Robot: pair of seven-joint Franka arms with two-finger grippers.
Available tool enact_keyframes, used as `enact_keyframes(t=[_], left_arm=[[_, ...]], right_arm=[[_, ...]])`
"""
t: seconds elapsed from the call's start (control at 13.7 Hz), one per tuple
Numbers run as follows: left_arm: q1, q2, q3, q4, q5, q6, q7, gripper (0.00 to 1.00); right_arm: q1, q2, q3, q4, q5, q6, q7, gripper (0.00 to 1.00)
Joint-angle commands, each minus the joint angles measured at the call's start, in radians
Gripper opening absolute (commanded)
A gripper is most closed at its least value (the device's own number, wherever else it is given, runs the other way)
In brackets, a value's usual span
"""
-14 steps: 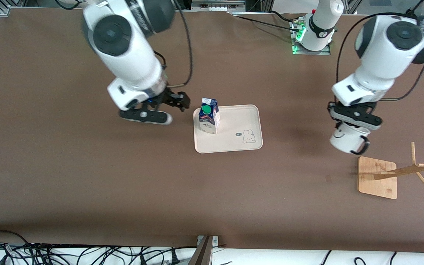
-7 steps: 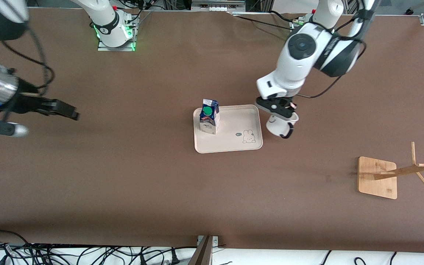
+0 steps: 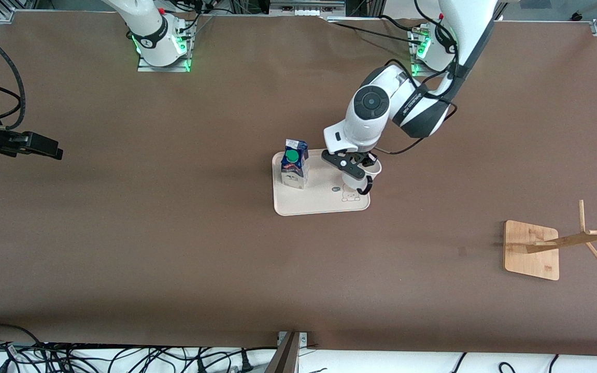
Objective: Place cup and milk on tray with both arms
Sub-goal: 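Carry the mug onto the tray while the right gripper withdraws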
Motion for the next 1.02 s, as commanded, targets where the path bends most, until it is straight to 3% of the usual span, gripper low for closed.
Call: enact_keyframes(t=[0.0, 0.22, 0.37, 0.66, 0.73, 0.95], left_arm=[[-0.012, 0.033, 0.005, 0.037, -0.009, -0.017, -0.001, 0.0], [-0.017, 0.047, 0.005, 0.042, -0.012, -0.017, -0.001, 0.0], [-0.02, 0.059, 0.005, 0.049, -0.064, -0.017, -0.001, 0.0], [-0.026, 0.062, 0.005, 0.049, -0.073, -0.015, -0.001, 0.43], [-0.026, 0.065, 0.007, 0.049, -0.09, -0.014, -0.001, 0.58], [-0.024, 0.065, 0.007, 0.049, -0.125, -0.014, -0.001, 0.58]], right_arm=[[-0.068, -0.065, 0.063, -0.089, -0.064, 0.005, -0.099, 1.0], [-0.239, -0.076, 0.209, -0.108, -0.09, 0.036, -0.176, 1.0], [-0.28, -0.105, 0.256, -0.113, -0.104, 0.036, -0.165, 1.0], [-0.298, -0.194, 0.256, -0.269, -0.103, 0.088, -0.162, 1.0], [-0.297, -0.217, 0.256, -0.301, -0.103, 0.091, -0.161, 1.0], [-0.295, -0.259, 0.256, -0.361, -0.106, 0.097, -0.145, 1.0]])
